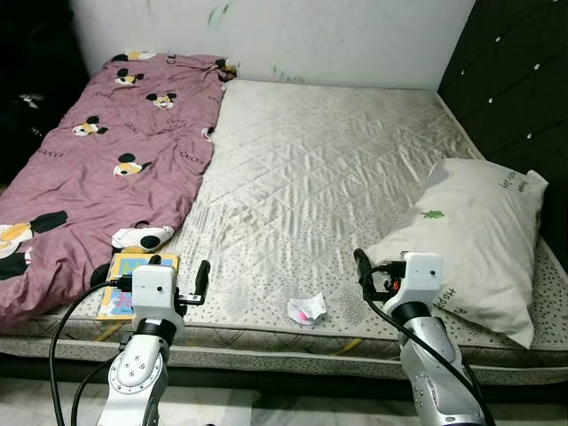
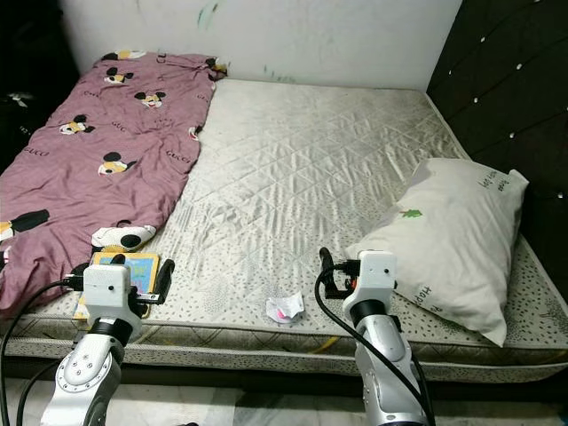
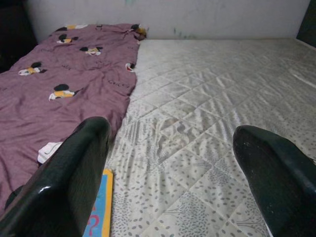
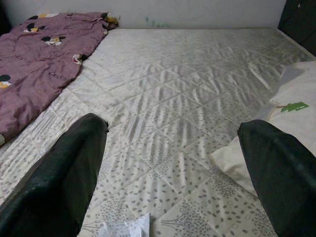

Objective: Clean up the room

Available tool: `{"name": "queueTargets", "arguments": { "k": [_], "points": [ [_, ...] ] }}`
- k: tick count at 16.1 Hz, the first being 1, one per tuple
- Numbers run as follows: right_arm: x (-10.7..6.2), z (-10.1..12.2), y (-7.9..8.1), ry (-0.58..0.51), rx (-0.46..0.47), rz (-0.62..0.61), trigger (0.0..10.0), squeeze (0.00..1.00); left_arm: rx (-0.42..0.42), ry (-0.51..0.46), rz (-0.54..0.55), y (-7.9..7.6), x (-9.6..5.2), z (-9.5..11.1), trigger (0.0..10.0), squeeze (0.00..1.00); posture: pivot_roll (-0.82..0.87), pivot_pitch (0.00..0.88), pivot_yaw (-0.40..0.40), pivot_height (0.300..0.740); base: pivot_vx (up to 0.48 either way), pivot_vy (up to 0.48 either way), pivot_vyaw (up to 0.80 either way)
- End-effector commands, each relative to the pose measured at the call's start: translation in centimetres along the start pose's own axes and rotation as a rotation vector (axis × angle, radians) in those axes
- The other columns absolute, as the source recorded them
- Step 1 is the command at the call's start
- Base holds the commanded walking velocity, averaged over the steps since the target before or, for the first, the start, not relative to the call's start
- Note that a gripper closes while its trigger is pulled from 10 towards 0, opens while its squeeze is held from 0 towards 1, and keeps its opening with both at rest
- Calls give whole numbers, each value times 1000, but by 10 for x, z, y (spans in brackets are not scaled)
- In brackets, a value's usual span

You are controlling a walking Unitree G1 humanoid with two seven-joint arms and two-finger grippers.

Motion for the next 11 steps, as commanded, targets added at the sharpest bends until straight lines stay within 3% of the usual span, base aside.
{"name": "queueTargets", "arguments": {
  "k": [1, 8, 11],
  "points": [
    [1, 5, -2, -11, -6, -2, 10000, 0, -4, -12, -18, -2, 0, 3, 10000, 0, 9, 82, -46, 740, 0, 0, 0],
    [2, 5, -5, -3, 1, -20, 10000, 0, -14, -15, -25, -4, 1, 5, 10000, 0, 2, 94, -50, 740, 273, 0, 0],
    [2, 5, -5, -1, 2, -20, 10000, 0, -16, -17, -23, -3, 1, 5, 10000, 0, 0, 99, -51, 740, 320, 0, -325]
  ]
}}
Point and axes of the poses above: a point about 5 cm out from each wrist's last joint towards the gripper, its own x axis pointing out of the wrist towards the gripper, its own z axis along the axis of the wrist's last joint, y = z × x, the point moved 2 cm from there along x, pointing out of the wrist towards the gripper, and after that the axes turned 4 degrees about x, right-handed, at the moved point
